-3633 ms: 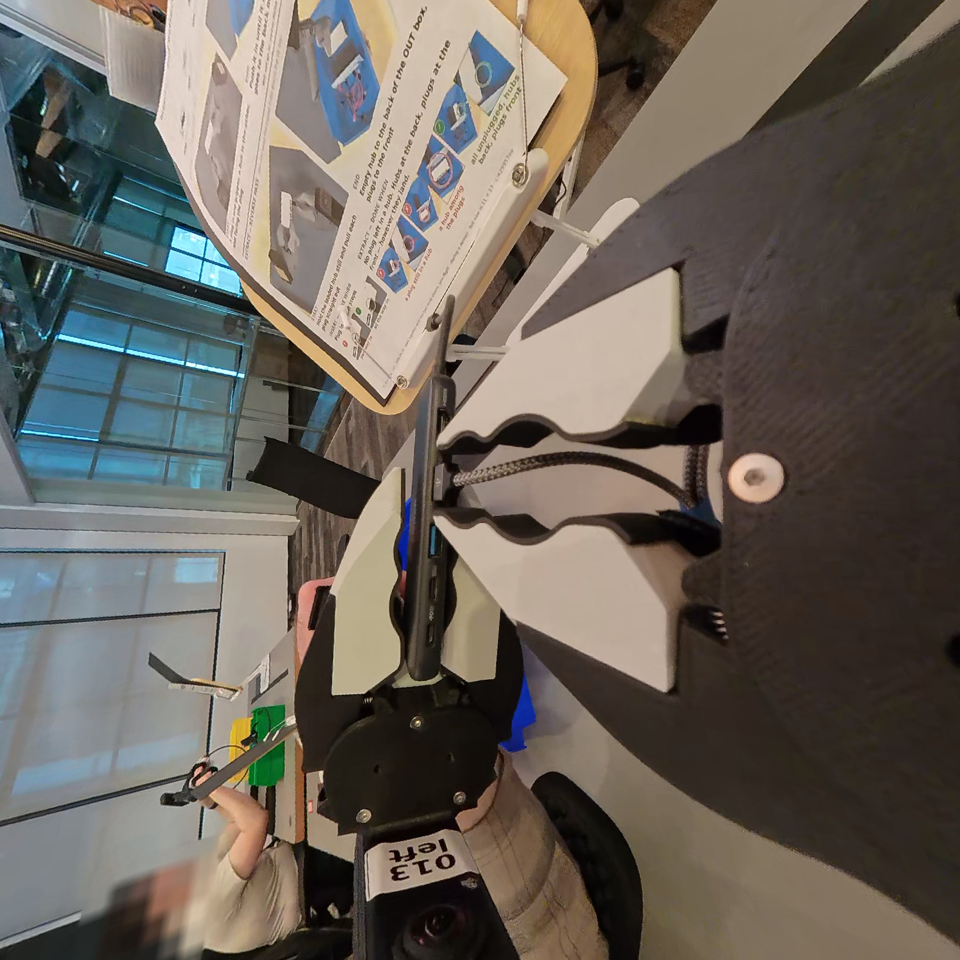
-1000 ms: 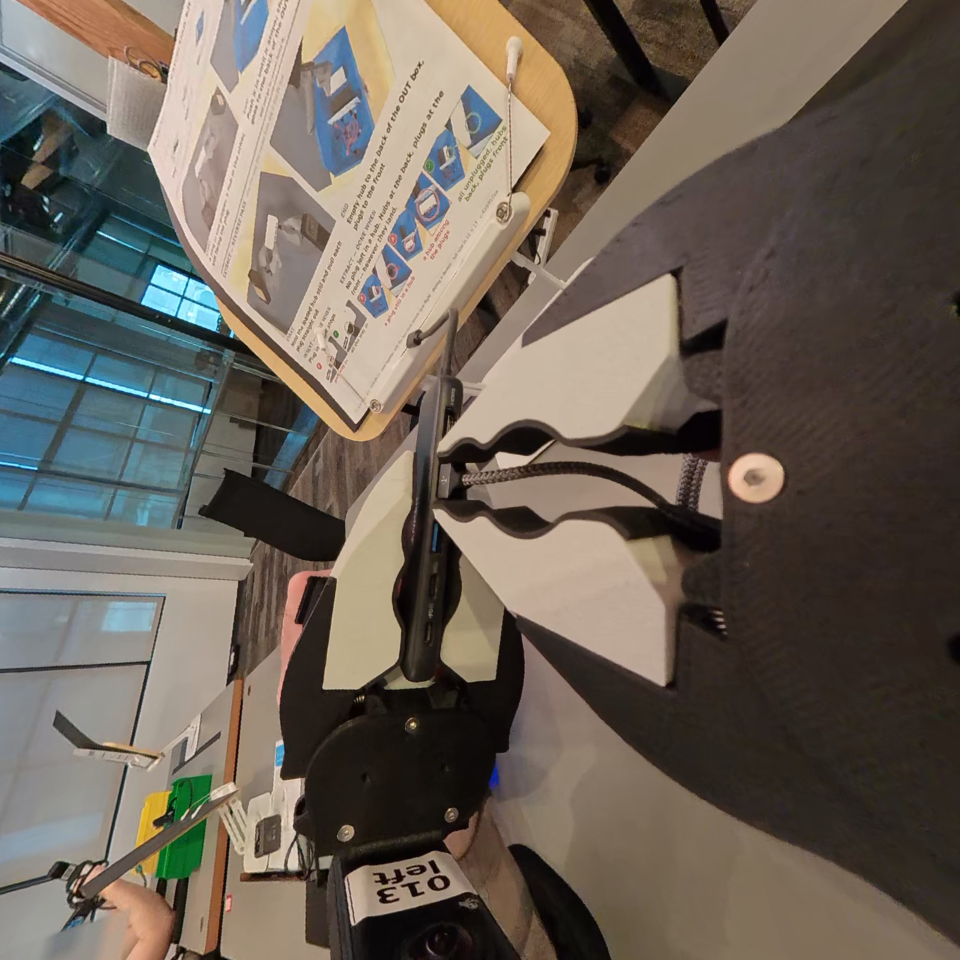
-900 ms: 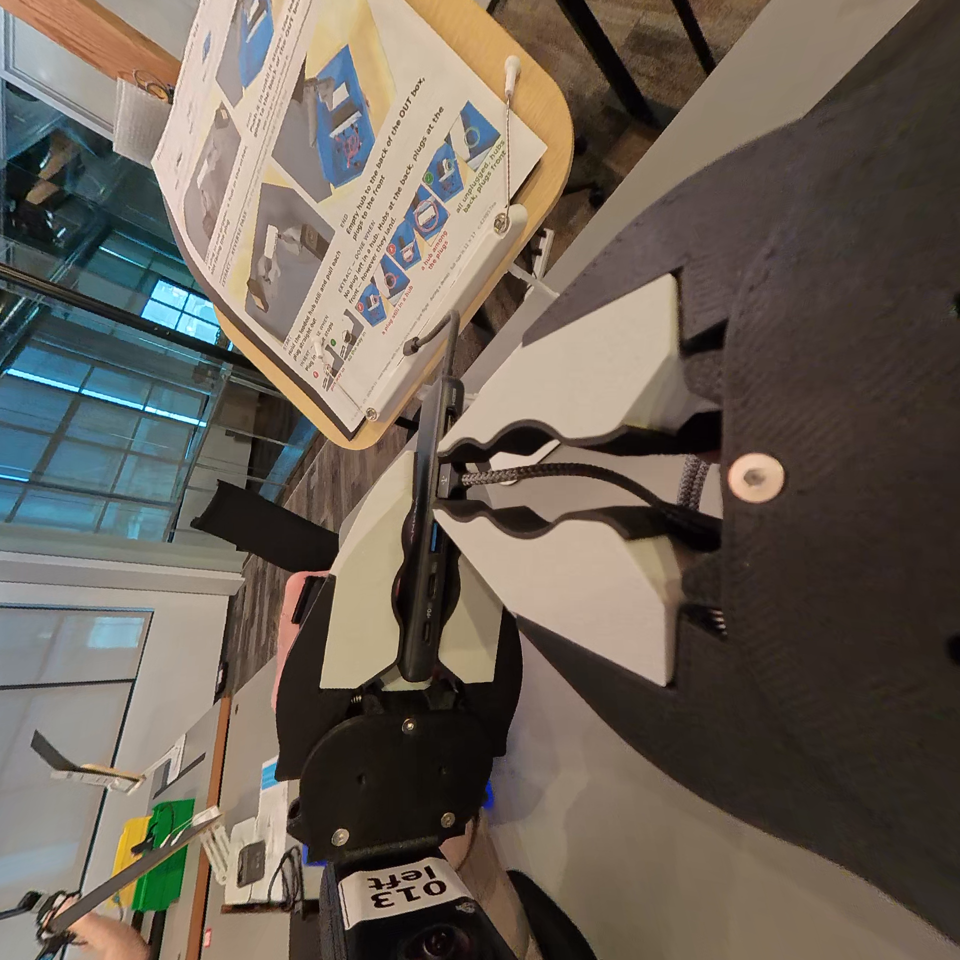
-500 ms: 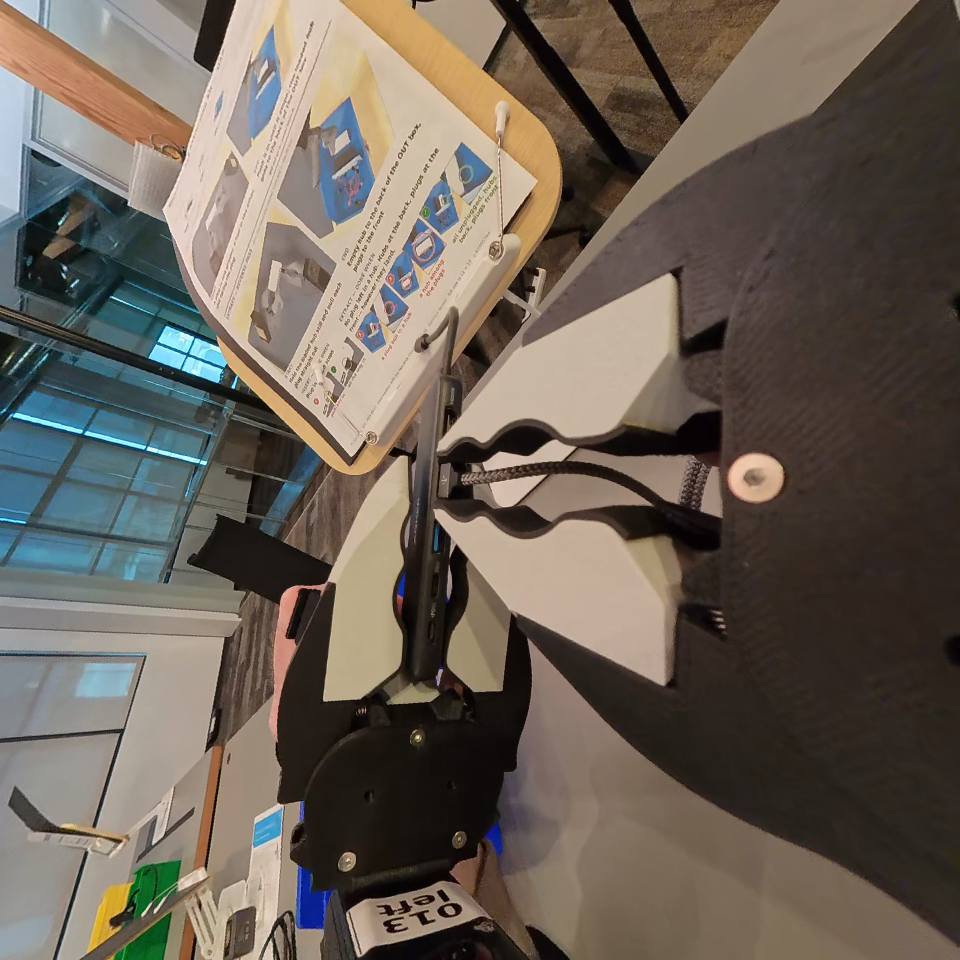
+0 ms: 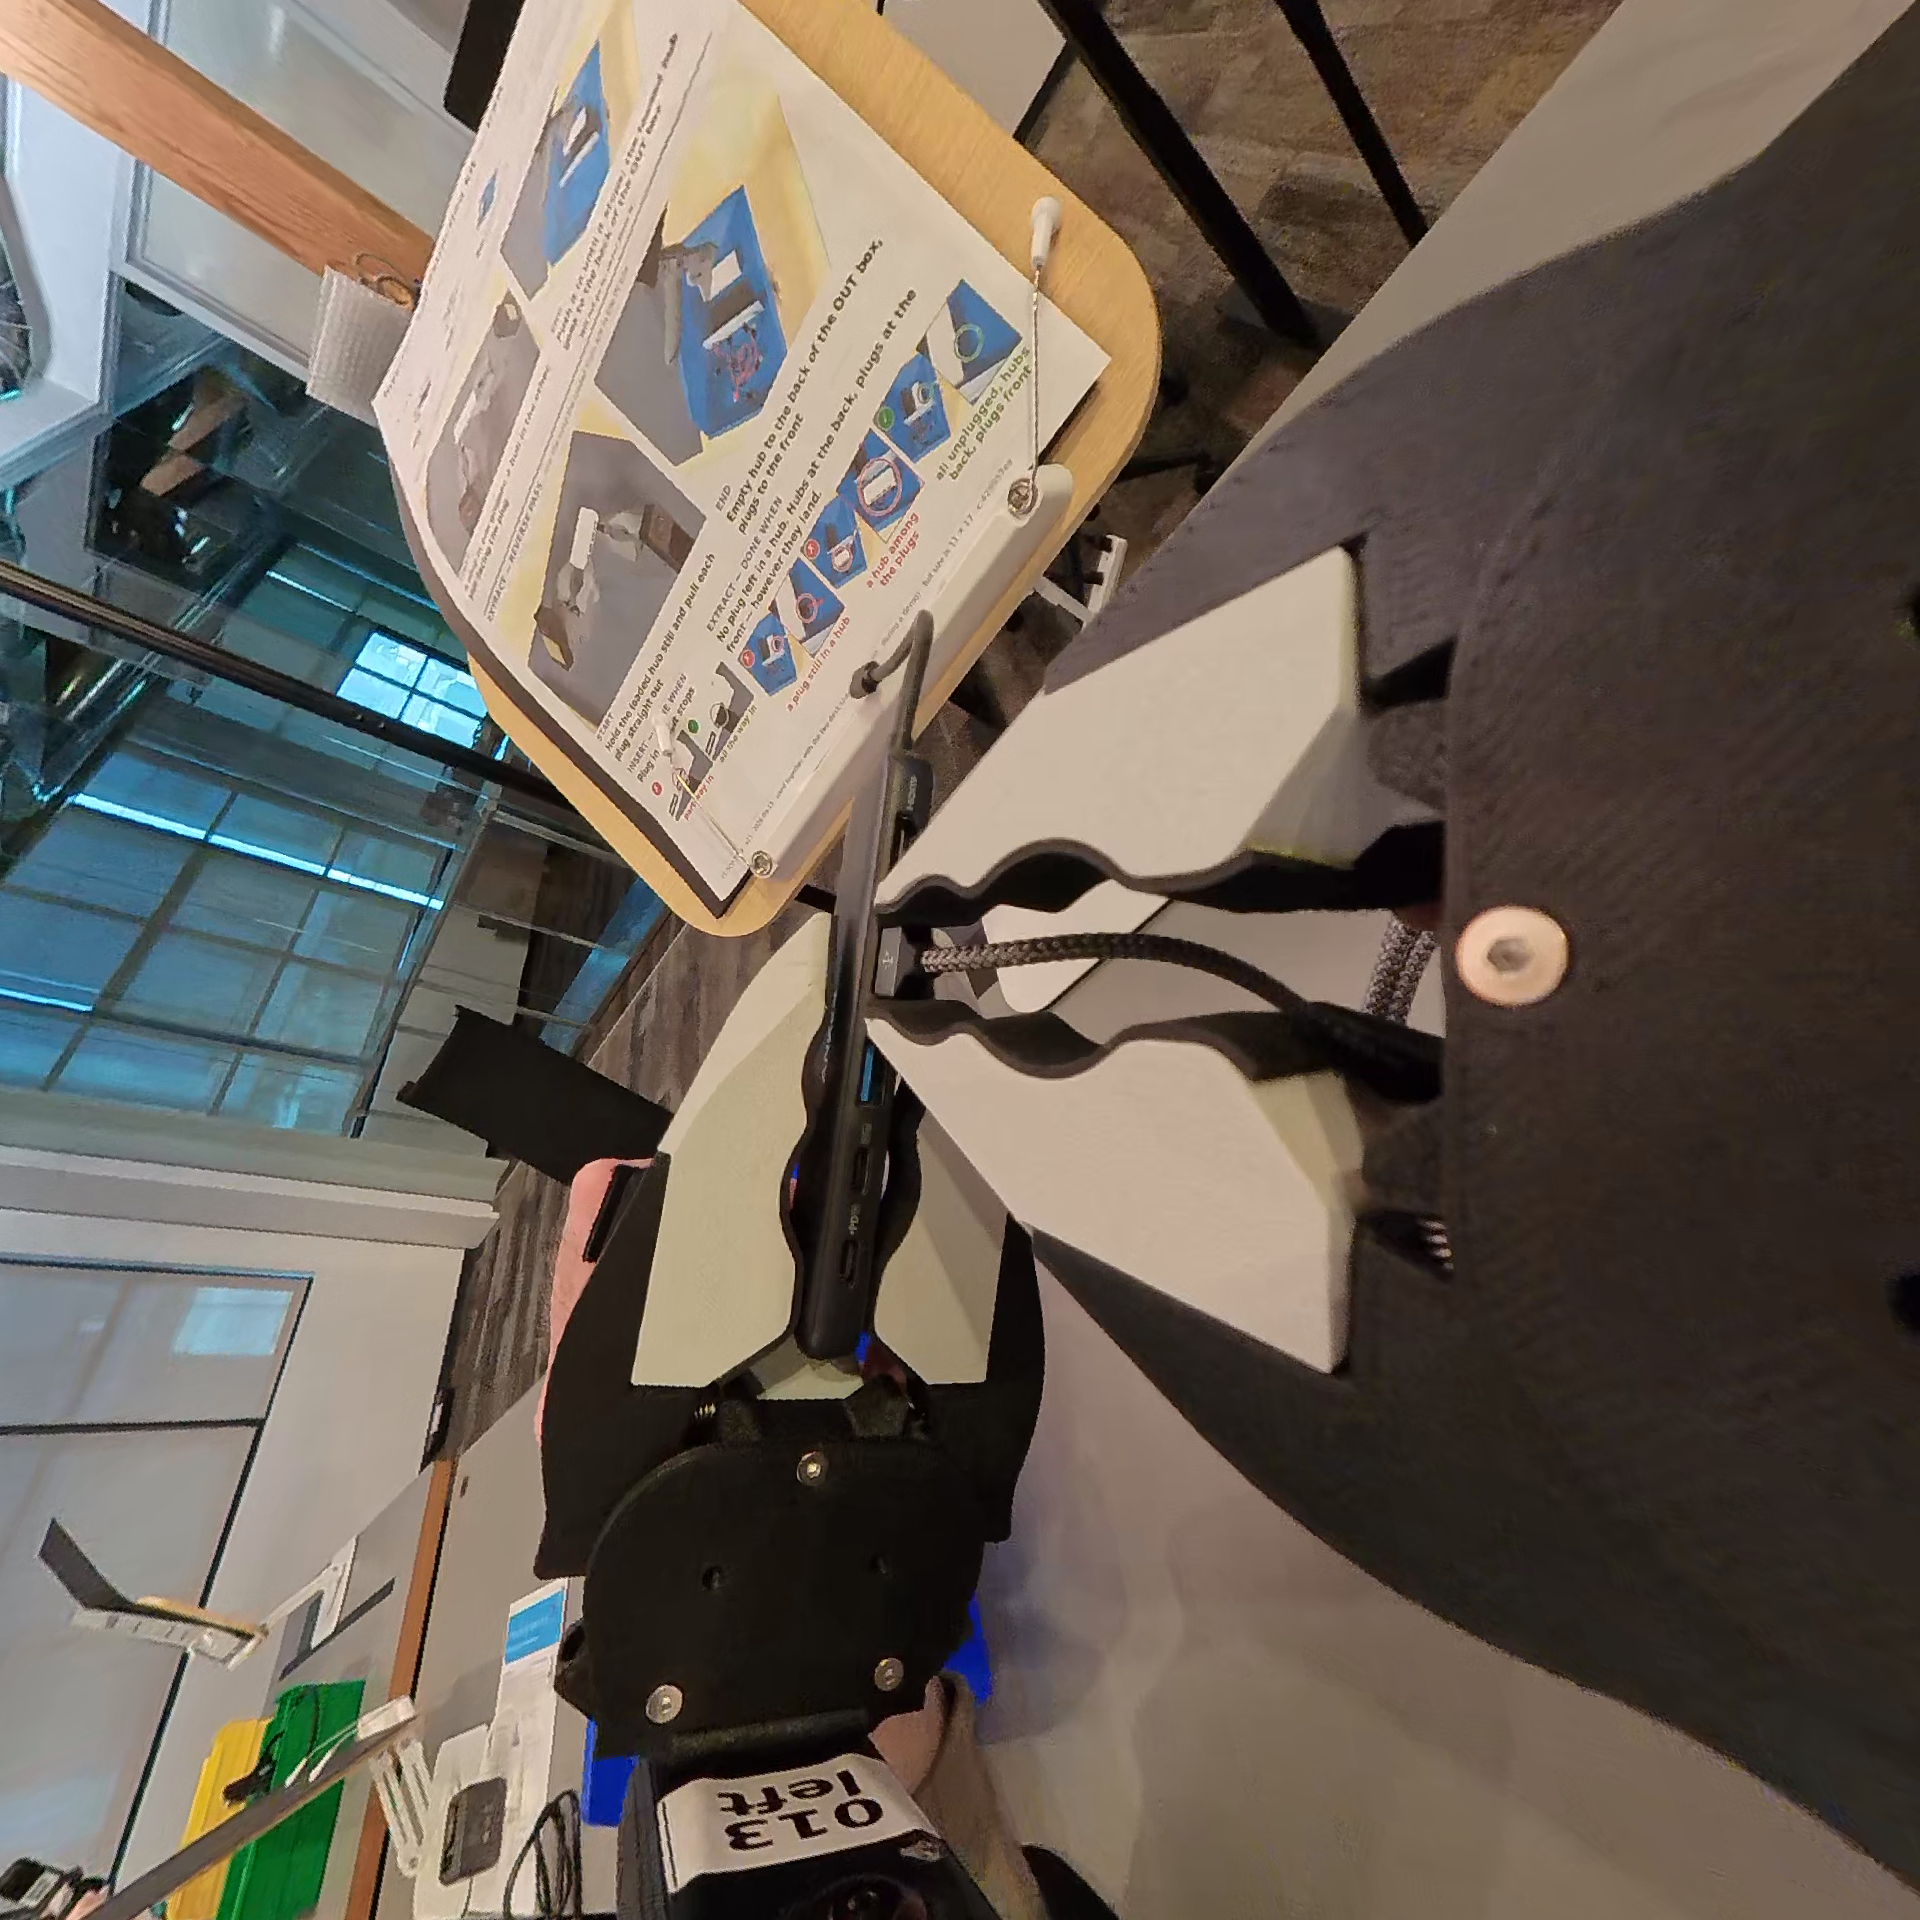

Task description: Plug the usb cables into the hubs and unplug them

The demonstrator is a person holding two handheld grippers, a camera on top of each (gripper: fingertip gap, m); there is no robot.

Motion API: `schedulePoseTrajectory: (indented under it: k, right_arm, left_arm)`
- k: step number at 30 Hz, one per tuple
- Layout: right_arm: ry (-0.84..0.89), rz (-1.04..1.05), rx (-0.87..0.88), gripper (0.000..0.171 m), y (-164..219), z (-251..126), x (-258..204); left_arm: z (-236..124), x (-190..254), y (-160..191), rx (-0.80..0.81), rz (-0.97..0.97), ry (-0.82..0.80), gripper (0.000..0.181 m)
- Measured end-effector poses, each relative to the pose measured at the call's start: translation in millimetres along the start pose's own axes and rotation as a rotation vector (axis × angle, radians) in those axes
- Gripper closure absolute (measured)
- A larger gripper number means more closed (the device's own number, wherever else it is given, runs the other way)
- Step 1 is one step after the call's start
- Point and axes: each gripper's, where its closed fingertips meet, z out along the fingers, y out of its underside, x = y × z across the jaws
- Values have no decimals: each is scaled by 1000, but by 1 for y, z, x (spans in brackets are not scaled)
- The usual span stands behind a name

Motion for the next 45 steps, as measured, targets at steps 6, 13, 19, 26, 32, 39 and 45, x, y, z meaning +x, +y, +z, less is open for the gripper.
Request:
schedulePoseTrajectory:
  k: [6,13,19,26,32,39,45]
  right_arm:
    - [-34,-7,5,160,-2,-2,-1]
    - [-105,26,41,160,-6,-7,-1]
    - [44,-80,6,160,-5,-4,3]
    - [83,-99,7,160,-8,-5,3]
    - [-68,25,28,160,-8,-8,1]
    - [76,-106,-7,160,-7,-6,3]
    - [68,-113,-2,160,-8,-7,2]
  left_arm:
    - [-1,-3,0,2,0,-20,162]
    - [-2,-6,-7,7,-17,-23,162]
    - [2,-6,-1,-50,-23,-46,162]
    - [3,-8,5,-78,-53,-56,162]
    - [2,-7,1,-45,-61,-33,162]
    - [3,-6,0,-60,-70,-38,162]
    - [3,-5,4,-70,-77,-35,162]
